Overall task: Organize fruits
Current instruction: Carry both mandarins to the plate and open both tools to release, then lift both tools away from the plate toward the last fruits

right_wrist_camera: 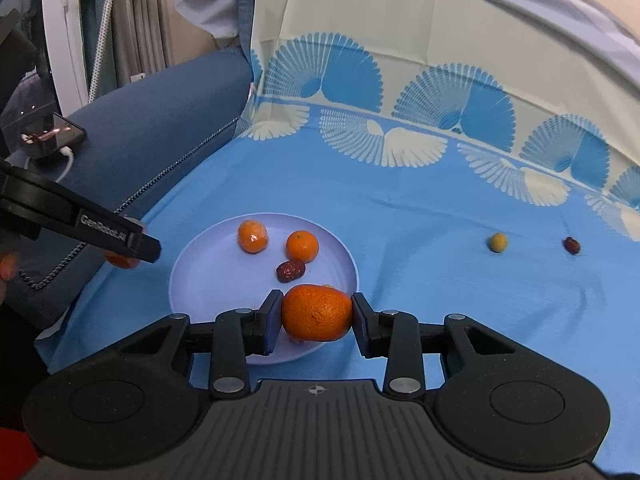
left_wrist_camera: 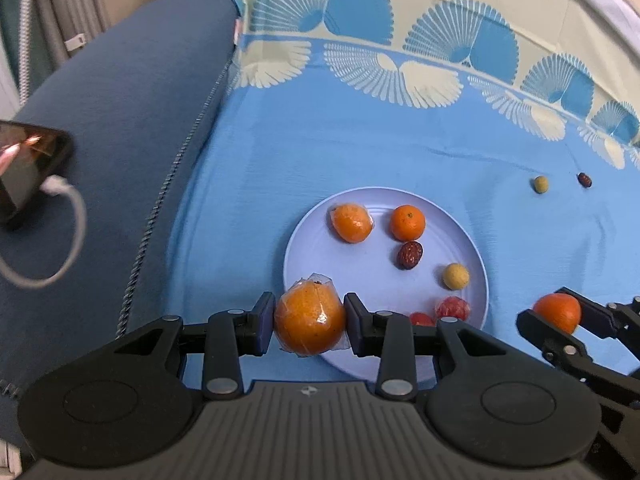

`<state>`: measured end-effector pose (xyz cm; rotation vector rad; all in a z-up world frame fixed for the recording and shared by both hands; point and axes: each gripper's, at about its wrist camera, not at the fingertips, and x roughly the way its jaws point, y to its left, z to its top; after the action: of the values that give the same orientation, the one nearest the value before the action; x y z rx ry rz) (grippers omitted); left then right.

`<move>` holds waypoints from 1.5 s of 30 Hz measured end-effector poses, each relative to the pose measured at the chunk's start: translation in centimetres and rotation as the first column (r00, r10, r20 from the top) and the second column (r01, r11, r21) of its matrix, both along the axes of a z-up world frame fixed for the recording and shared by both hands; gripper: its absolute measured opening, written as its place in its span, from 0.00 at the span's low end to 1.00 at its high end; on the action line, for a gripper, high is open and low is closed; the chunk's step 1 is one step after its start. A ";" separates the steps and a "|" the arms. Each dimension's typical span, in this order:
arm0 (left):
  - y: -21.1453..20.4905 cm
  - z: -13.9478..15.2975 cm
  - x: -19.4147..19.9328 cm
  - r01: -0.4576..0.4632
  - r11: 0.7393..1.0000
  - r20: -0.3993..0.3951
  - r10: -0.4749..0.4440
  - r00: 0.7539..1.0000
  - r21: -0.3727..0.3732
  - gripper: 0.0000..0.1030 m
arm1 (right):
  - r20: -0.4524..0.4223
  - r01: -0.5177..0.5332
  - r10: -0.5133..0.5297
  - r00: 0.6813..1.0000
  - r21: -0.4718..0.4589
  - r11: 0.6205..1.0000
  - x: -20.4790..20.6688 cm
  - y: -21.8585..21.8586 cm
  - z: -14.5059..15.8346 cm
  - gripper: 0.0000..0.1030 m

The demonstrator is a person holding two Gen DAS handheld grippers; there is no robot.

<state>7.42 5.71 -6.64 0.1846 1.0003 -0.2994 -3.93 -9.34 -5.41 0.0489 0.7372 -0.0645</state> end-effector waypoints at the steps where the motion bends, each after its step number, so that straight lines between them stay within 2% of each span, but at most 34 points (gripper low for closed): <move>1: -0.4 -0.4 0.5 0.005 1.000 -0.001 -0.005 1.000 0.007 0.40 | -0.006 -0.004 0.004 1.000 0.002 1.000 0.7 -0.1 -0.4 0.37; 12: -3.4 -5.2 4.1 0.054 0.995 -0.030 -0.052 0.998 0.082 0.40 | -0.087 -0.087 0.088 0.992 0.006 0.996 6.0 1.0 -4.9 0.37; 14: -3.6 -5.5 4.5 0.065 0.994 -0.037 -0.063 0.997 0.085 0.43 | -0.098 -0.090 0.091 0.991 0.007 0.996 6.7 1.0 -5.6 0.38; 15: -3.6 -5.3 4.6 0.072 0.994 -0.029 -0.070 0.997 0.078 0.60 | -0.105 -0.094 0.095 0.990 0.009 0.996 7.1 1.0 -5.9 0.38; 16: -3.7 -4.8 4.5 0.072 0.995 -0.012 -0.071 0.997 0.074 0.87 | -0.108 -0.097 0.098 0.989 0.010 0.995 7.3 1.1 -6.0 0.44; 17: -3.6 -4.2 4.4 0.065 0.995 0.013 -0.066 0.998 0.072 0.97 | -0.104 -0.101 0.102 0.989 0.007 0.995 7.5 1.1 -6.0 0.62; 18: -3.3 -3.3 4.0 0.058 0.996 0.059 -0.062 0.996 0.062 1.00 | -0.095 -0.107 0.107 0.990 0.001 0.994 7.5 1.0 -5.8 0.70; 19: -3.0 -2.6 3.5 0.060 0.997 0.089 -0.065 0.994 0.053 1.00 | -0.081 -0.108 0.107 0.991 -0.005 0.994 7.4 0.9 -5.4 0.81; 20: -2.7 -1.9 3.1 0.073 0.996 0.095 -0.079 0.992 0.059 1.00 | -0.069 -0.106 0.105 0.992 -0.009 0.994 7.0 0.8 -5.0 0.85; 22: -1.9 -0.9 2.2 0.099 0.991 0.051 -0.104 0.993 0.088 1.00 | -0.079 -0.102 0.101 0.992 -0.010 0.995 5.9 0.6 -4.1 0.89; 25: 0.9 0.4 -1.1 0.038 0.998 0.043 -0.040 0.998 0.043 1.00 | -0.103 -0.065 0.066 0.993 0.016 0.998 2.9 -0.2 -2.6 0.96; 28: 2.7 0.7 -3.9 -0.006 1.000 -0.004 0.006 1.000 0.029 1.00 | -0.117 -0.037 0.044 0.992 0.056 0.998 -1.1 -0.4 -1.3 0.97; 31: 3.0 1.1 -6.4 -0.011 0.999 -0.003 0.011 1.000 0.050 1.00 | -0.108 -0.050 0.053 0.993 0.034 0.998 -4.1 0.5 -0.1 0.99; 34: 3.3 2.3 -8.7 -0.008 0.998 0.031 0.006 1.000 0.061 1.00 | -0.040 -0.040 0.039 0.998 -0.025 0.999 -6.0 1.2 1.6 0.99; 39: 3.5 4.1 -12.2 0.005 0.997 0.096 -0.012 0.995 0.073 1.00 | 0.045 -0.022 0.023 0.999 -0.034 0.999 -8.7 1.8 3.9 0.99; 45: 3.3 5.5 -14.8 0.024 0.996 0.150 -0.037 0.988 0.087 1.00 | 0.114 -0.055 0.064 0.991 -0.080 0.995 -11.8 3.3 5.2 0.99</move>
<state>-7.39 9.01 -1.17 0.2958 0.8604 -0.2672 -15.77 -6.02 -0.18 -0.0421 0.6186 -0.0329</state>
